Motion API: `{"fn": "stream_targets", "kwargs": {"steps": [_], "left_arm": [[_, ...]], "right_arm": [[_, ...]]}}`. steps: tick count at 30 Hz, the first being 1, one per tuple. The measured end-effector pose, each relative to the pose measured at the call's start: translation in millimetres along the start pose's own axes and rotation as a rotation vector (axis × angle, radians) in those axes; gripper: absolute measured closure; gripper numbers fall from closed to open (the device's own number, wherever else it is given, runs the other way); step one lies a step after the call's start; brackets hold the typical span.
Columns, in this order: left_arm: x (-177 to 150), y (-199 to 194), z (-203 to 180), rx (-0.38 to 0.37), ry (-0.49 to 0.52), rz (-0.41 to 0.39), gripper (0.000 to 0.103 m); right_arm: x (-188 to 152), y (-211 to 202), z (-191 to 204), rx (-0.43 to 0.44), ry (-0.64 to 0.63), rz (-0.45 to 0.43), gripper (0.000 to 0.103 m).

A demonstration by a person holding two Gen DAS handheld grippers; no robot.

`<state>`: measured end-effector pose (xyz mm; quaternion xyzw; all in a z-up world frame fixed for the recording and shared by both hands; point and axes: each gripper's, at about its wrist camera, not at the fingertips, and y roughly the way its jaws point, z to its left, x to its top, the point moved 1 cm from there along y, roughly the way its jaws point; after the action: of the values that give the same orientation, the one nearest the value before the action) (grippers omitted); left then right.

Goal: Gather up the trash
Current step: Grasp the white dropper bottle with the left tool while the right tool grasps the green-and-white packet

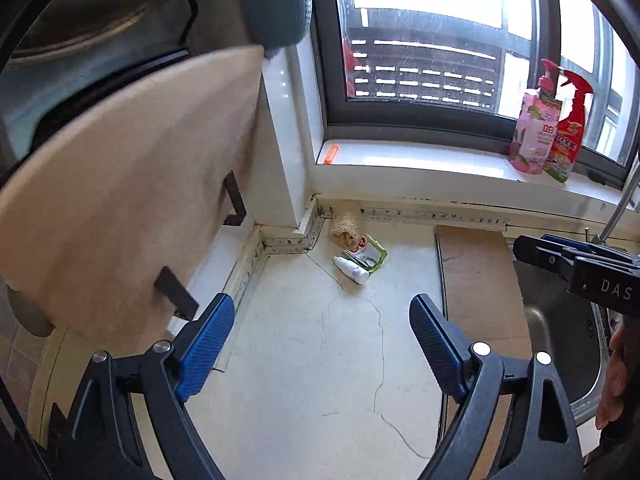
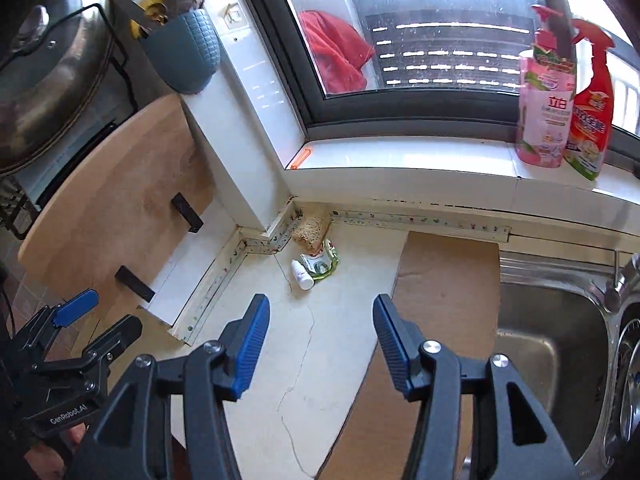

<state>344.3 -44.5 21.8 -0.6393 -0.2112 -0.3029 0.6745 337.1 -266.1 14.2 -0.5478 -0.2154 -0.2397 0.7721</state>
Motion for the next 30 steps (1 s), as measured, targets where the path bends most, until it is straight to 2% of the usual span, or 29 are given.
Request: {"fn": "stream_targets", "kwargs": {"steps": [6, 11, 16, 20, 22, 24, 27, 30], "left_arm": [[19, 103, -13, 0.005, -0.021, 0.096, 0.015], [23, 176, -15, 0.017, -0.034, 0.176, 0.015], [20, 224, -12, 0.015, -0.065, 0.236, 0.015], [15, 244, -7, 0.016, -0.094, 0.271, 0.015], [14, 251, -4, 0.015, -0.106, 0.28, 0.015], [14, 254, -1, 0.016, -0.118, 0.291, 0.015], [11, 262, 1, 0.004, -0.148, 0.31, 0.015], [10, 265, 0, -0.004, -0.166, 0.321, 0.015]], "right_arm": [[27, 101, -20, 0.038, -0.009, 0.107, 0.049], [35, 181, -33, 0.07, 0.016, 0.198, 0.049], [34, 244, -41, 0.109, 0.043, 0.288, 0.049], [32, 276, -41, 0.124, 0.05, 0.326, 0.05], [31, 286, -40, 0.125, 0.044, 0.331, 0.056], [27, 295, -38, 0.14, 0.041, 0.35, 0.072], [26, 302, -36, 0.148, 0.024, 0.363, 0.09], [26, 296, -39, 0.159, 0.037, 0.346, 0.095]]}}
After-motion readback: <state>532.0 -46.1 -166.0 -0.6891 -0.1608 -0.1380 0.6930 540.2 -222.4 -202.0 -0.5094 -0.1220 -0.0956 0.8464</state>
